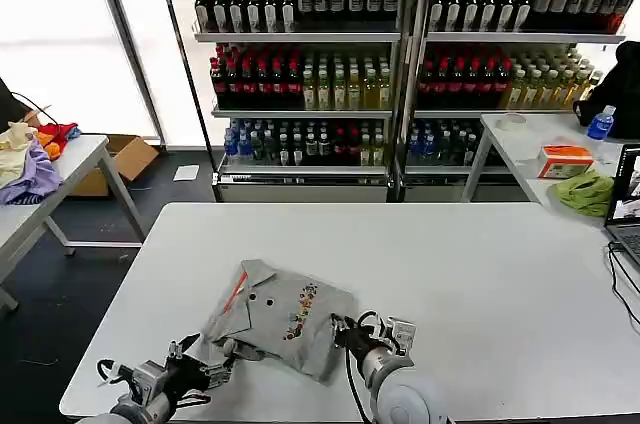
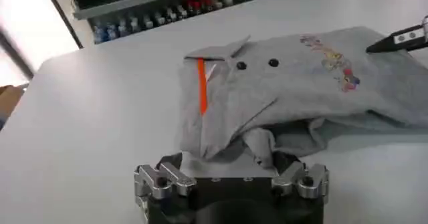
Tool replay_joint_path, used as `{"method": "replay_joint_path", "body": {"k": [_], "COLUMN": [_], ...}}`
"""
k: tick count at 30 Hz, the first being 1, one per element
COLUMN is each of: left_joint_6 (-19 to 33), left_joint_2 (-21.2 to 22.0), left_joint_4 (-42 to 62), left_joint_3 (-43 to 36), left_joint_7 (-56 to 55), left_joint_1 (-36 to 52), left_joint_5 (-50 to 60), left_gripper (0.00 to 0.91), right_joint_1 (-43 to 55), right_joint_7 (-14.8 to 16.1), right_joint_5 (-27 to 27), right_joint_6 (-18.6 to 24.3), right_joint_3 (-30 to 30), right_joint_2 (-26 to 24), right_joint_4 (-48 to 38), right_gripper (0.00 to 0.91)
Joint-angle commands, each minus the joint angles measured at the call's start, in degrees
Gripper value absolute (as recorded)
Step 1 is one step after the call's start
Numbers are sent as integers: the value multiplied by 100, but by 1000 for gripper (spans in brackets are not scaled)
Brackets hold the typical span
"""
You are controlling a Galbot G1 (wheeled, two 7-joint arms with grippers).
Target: Fold and organize the clothes.
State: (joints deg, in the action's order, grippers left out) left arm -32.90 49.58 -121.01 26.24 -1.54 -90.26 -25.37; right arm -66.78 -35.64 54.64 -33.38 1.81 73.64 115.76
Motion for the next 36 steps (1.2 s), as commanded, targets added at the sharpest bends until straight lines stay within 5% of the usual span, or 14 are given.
{"method": "replay_joint_path", "body": {"k": [1, 18, 26, 36], "left_joint_6": [-14, -17, -17, -34], "left_joint_2": [10, 185, 277, 266], "left_joint_4": [176, 392, 238, -1159], "left_joint_3": [-26, 104, 337, 812], "left_joint_7": [-67, -416, -401, -488], "left_joint_1": [145, 542, 446, -280], "left_joint_5": [-129, -601, -726, -1628], "left_gripper": [907, 907, 907, 907], "right_joint_1": [-24, -96, -34, 111], "right_joint_7": [25, 157, 193, 260], "right_joint_5": [-163, 170, 340, 147], "right_joint_6": [2, -18, -13, 1], "right_joint_3": [0, 529, 766, 546], "right_joint_2": [-50, -1041, -1116, -824], "right_joint_4": [70, 262, 287, 55], "right_gripper": [0, 0, 0, 0]}}
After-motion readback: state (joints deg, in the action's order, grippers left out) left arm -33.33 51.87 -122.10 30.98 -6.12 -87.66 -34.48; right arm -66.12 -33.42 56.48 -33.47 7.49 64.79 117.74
